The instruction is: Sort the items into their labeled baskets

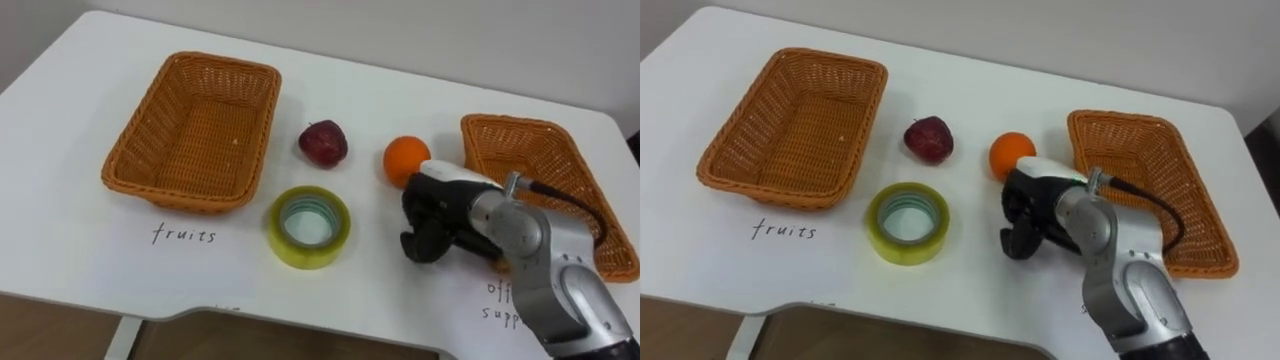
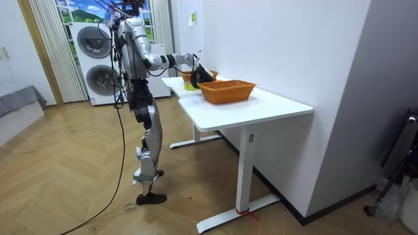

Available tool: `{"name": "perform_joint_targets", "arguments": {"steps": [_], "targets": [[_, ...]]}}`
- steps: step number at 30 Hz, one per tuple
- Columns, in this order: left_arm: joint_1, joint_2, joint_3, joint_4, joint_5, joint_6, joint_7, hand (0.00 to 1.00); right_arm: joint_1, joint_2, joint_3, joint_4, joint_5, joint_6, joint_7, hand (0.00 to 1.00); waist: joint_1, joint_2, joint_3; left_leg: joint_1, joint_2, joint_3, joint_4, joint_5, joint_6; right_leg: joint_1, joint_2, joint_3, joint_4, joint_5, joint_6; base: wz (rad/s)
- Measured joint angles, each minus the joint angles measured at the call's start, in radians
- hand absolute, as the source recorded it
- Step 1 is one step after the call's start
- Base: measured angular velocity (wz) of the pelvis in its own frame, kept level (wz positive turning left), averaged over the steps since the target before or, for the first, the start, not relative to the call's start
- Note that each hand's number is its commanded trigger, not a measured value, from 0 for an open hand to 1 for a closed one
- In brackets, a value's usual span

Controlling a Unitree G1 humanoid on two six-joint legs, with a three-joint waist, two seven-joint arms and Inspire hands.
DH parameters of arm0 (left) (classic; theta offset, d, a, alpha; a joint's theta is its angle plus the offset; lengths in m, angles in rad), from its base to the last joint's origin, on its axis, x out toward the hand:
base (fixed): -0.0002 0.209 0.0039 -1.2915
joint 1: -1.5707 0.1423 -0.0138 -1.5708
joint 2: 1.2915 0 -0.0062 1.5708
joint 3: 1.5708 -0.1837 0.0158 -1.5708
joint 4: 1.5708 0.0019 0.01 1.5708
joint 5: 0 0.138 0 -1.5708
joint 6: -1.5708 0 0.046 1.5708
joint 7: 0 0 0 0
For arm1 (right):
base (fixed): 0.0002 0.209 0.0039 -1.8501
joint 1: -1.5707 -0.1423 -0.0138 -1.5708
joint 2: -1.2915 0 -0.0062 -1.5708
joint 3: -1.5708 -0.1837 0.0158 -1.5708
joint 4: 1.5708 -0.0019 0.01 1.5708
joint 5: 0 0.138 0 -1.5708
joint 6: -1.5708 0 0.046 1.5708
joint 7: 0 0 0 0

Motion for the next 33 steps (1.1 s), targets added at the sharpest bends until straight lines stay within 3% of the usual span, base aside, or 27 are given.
{"name": "perform_joint_targets", "arguments": {"steps": [7, 15, 28, 33], "targets": [[0.016, -0.002, -0.001, -0.014, 0.0, -0.024, 0.003, 0.0, -0.009, -0.018, -0.029, -0.154, 0.093, -0.053, -0.118, 1.0, -0.011, 0.003, 0.0017, -0.002, 0.0, -0.002, -0.005, 0.0, 0.0, -0.001, 0.001, -0.005, -0.004, 0.0, 0.0, 0.0], [0.034, -0.004, 0.001, -0.033, 0.001, -0.026, -0.02, 0.0, -0.009, -0.016, -0.088, -0.226, 0.214, -0.095, -0.236, 1.0, -0.026, 0.009, -0.0042, 0.0, 0.0, -0.009, 0.001, 0.0, 0.0, 0.001, 0.001, -0.006, -0.005, 0.0, 0.0, 0.02], [0.051, -0.016, 0.02, -0.024, 0.002, -0.04, -0.013, 0.0, -0.049, -0.017, -0.177, -0.232, 0.288, -0.108, -0.355, 1.0, -0.031, 0.011, -0.0059, 0.0, -0.001, -0.015, -0.001, 0.0, 0.0, 0.004, 0.001, -0.006, -0.002, 0.0, 0.0, 0.0], [0.05, -0.016, 0.03, -0.022, 0.002, -0.045, -0.023, 0.0, -0.054, -0.025, -0.19, -0.229, 0.293, -0.13, -0.418, 1.0, -0.039, 0.009, -0.0057, 0.001, -0.001, -0.015, 0.0, 0.0, 0.0, 0.004, 0.001, -0.009, -0.004, 0.0, 0.0, 0.01]]}}
